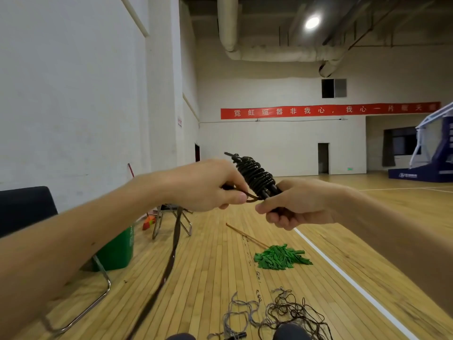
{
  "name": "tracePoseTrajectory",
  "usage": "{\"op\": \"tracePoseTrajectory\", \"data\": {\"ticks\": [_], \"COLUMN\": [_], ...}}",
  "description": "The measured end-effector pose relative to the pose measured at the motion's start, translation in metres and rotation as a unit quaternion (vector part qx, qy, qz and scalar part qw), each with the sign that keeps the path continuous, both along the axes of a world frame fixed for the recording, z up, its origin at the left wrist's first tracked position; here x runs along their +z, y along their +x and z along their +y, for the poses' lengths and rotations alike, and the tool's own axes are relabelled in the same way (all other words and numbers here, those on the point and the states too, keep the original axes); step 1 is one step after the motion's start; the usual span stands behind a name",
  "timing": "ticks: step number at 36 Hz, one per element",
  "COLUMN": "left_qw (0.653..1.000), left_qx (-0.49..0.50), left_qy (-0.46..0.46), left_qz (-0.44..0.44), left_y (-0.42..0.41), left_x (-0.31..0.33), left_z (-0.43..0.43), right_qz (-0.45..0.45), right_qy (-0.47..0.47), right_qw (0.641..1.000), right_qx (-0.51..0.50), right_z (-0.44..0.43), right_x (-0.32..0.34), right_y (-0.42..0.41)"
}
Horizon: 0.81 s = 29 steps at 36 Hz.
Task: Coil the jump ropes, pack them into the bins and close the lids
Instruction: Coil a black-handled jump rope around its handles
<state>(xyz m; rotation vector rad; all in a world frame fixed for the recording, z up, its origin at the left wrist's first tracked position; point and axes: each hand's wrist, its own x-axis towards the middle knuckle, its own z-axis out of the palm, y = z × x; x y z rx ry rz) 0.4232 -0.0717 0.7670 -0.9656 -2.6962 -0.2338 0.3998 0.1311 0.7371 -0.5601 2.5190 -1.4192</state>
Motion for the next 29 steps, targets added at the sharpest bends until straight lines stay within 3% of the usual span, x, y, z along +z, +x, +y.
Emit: {"op": "tracePoseTrajectory", "data": {"ticks": [4, 8, 15, 21, 25, 29], "left_qw": [0.993, 0.987, 0.992, 0.993, 0.978, 0.96], "left_qx": [-0.002, -0.034, -0.09, -0.11, -0.125, -0.149], "left_qy": [-0.088, -0.109, -0.068, 0.017, 0.085, 0.157], "left_qz": [0.08, 0.11, 0.05, -0.045, -0.142, -0.178], "left_y": [0.011, 0.017, 0.017, 0.012, 0.008, 0.004], "left_x": [0.018, 0.035, 0.042, 0.032, 0.027, 0.023], "left_z": [0.01, 0.018, 0.025, 0.019, 0.008, 0.002], "right_qz": [0.025, 0.076, 0.15, 0.173, 0.158, 0.16], "right_qy": [0.068, 0.16, 0.291, 0.28, 0.206, 0.153], "right_qw": [0.997, 0.984, 0.942, 0.935, 0.949, 0.954], "right_qx": [0.014, 0.033, 0.075, 0.134, 0.179, 0.202], "right_z": [-0.004, -0.011, -0.02, -0.017, -0.015, -0.015], "right_x": [0.002, 0.002, 0.002, 0.002, 0.002, 0.004], "right_y": [0.006, 0.014, 0.028, 0.035, 0.04, 0.044]}}
